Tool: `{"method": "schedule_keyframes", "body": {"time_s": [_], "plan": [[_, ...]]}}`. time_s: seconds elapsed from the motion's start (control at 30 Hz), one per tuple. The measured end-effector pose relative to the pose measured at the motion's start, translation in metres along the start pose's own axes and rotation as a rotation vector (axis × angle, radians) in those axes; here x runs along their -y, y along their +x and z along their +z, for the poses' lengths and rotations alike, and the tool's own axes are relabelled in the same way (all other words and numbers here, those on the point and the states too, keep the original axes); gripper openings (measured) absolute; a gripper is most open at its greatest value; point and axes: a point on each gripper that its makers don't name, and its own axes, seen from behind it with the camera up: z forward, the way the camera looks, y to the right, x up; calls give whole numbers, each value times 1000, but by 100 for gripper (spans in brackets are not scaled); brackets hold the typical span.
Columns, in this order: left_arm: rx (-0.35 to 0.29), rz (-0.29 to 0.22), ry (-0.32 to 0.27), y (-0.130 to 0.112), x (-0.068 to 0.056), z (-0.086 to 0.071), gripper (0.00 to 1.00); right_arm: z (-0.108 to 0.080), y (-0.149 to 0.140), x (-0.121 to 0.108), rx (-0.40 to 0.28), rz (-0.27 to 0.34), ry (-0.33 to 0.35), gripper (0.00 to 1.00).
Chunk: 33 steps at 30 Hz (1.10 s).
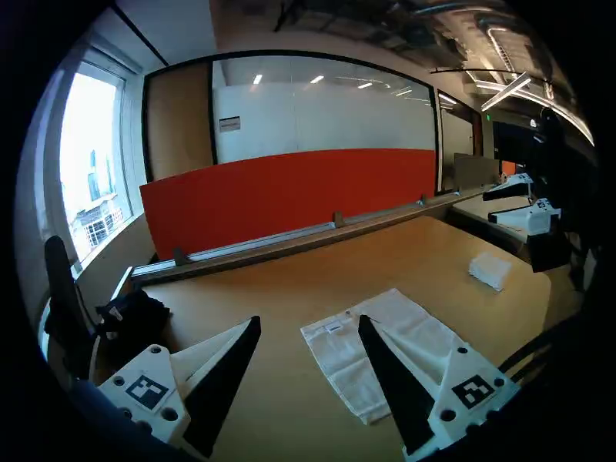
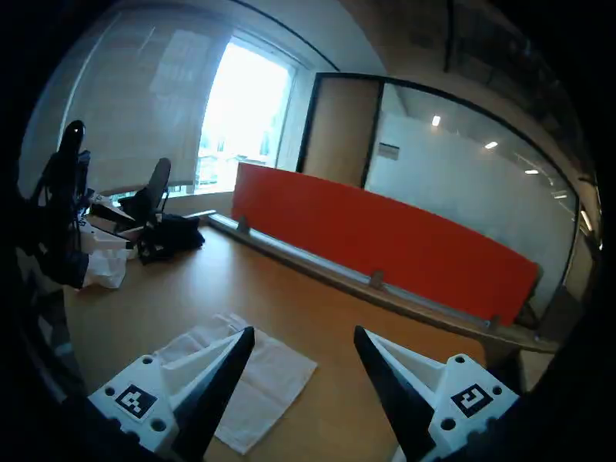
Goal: Fold towel
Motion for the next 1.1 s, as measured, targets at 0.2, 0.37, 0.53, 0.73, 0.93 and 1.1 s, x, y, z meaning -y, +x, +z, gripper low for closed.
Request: {"method": "schedule_keyframes", "body": {"time_s": [0.2,0.37,0.53,0.73,0.93,1.1], "plan": [[30,20,-18,-20,-8,5,94,6,-18,11,30,-9,28,100],[52,16,-30,-37,-14,9,94,11,-38,19,61,-16,44,100],[74,13,-51,-55,-23,15,94,16,-58,28,90,-15,60,100],[105,32,-77,-77,-35,23,94,22,-85,37,123,-12,73,100],[142,48,-99,-102,-48,30,94,27,-112,51,160,-10,96,100],[174,58,-120,-124,-58,35,94,32,-136,61,191,-7,113,100]]}}
